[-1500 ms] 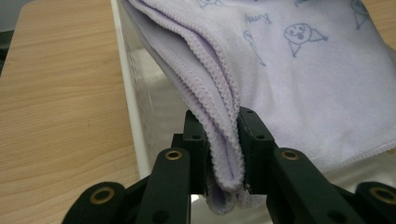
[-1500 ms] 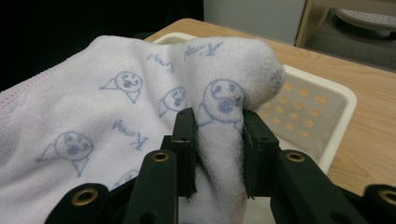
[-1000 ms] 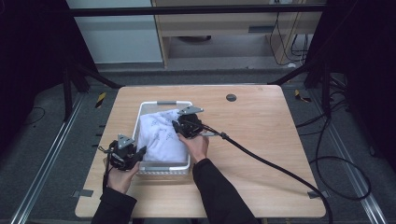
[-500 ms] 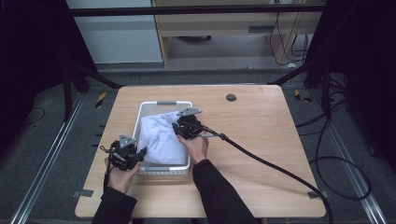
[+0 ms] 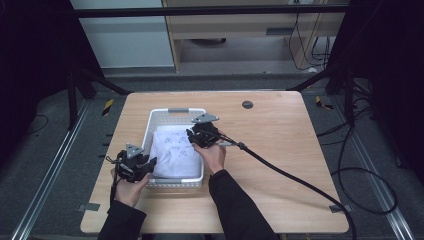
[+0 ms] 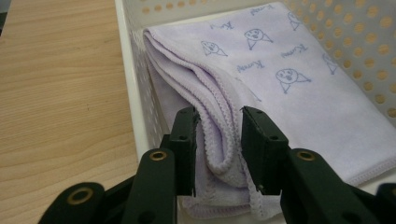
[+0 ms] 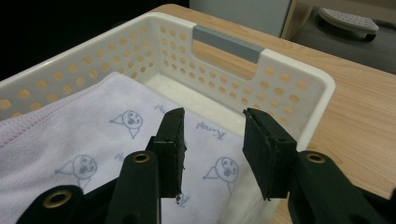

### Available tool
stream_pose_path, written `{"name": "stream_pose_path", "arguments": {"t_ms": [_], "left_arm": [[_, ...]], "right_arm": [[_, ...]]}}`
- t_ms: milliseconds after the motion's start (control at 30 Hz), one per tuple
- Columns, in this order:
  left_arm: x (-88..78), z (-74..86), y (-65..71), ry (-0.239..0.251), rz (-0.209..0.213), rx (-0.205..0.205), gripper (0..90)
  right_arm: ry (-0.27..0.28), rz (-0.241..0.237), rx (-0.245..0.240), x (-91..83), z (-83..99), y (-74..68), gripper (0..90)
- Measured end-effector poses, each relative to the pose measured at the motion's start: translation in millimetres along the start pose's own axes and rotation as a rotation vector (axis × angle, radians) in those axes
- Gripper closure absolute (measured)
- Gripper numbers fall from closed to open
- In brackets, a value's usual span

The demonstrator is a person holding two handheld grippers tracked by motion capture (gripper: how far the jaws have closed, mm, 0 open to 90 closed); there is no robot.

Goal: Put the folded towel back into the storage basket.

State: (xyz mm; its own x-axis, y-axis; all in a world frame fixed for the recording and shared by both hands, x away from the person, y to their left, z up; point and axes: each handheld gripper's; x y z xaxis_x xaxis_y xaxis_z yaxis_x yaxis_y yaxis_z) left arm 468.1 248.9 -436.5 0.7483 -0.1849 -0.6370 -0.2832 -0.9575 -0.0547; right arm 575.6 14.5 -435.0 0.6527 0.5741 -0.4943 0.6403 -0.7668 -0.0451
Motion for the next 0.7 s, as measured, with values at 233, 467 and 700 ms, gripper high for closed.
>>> {"name": "stream_pose_path", "arguments": {"t_ms": [233, 467, 700], "left_arm": [[-17.7, -8.4, 0.5, 0.070, 0.000, -0.003, 61.0], [-28.6, -13.6, 0.2, 0.101, 0.025, -0.009, 59.7], [-36.9, -17.8, -0.5, 0.137, 0.071, -0.015, 55.8]], "right_arm": [[0.009, 0.006, 0.000, -5.2, -1.1, 3.2, 57.9], [0.039, -0.003, 0.004, -17.1, -7.3, 3.2, 53.0], [0.081, -0.011, 0.018, -37.2, -13.5, 11.1, 45.7]]}}
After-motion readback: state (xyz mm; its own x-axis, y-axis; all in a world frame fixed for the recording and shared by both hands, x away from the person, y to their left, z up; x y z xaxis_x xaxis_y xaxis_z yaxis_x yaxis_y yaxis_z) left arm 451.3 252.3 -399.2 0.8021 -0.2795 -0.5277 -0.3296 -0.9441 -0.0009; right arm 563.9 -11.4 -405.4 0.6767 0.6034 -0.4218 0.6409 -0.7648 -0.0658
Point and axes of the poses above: each handheld gripper's, and its own axes: x roughly forward along the jaws, z roughly out of its underside, y roughly to its right, and after that the axes turned 4 degrees about -z, right-handed
